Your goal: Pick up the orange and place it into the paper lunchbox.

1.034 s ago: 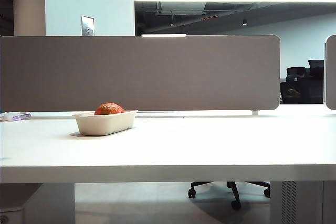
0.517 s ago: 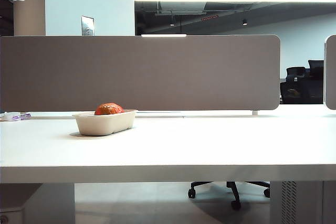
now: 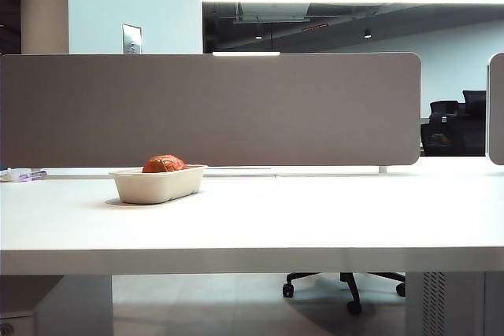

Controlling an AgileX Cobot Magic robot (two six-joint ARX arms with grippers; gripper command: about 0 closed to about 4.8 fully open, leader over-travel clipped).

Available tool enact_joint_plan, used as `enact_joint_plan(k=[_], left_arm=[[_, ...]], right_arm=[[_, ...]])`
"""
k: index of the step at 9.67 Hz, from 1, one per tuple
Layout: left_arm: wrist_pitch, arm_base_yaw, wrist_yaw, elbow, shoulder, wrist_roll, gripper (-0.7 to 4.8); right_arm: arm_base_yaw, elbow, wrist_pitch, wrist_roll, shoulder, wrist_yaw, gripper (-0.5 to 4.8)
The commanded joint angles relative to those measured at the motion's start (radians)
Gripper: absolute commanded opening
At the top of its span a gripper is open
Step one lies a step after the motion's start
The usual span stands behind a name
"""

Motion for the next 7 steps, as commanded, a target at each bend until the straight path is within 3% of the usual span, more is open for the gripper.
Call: enact_joint_plan(k=[1,2,3,4,5,6,7], left_arm=[[0.011,0.103,0.005,0.003,-0.004,0.001,-0.07],[0.01,0.135,0.0,0.002,-0.004,0.002,-0.07],[0.023,0.075,-0.11,-0.07,-0.004,0.018,-0.07],[0.045,0.074,-0.106,-0.085,-0.004,0.048,-0.07],[0.163,0.06,-0.109,-0.148,-0.004,0.062,-0.07],[0.147,0.017,-0.115,-0.146,-0.004,0.134,-0.07],[0.147,-0.009,-0.135,-0.146,-0.004,0.151,-0.07]], right_arm=[[0.002,0.004,0.014,0.004,0.0,-0.001,-0.05],[0.002,0.004,0.013,0.003,0.0,-0.001,-0.05],[0.002,0.004,0.012,0.004,0.0,-0.005,-0.05],[0.002,0.004,0.012,0.004,0.0,-0.003,-0.05],[0.002,0.004,0.011,0.003,0.0,-0.002,-0.05],[0.002,0.004,0.011,0.003,-0.001,-0.001,-0.05],[0.002,0.004,0.011,0.004,-0.003,-0.002,-0.05]])
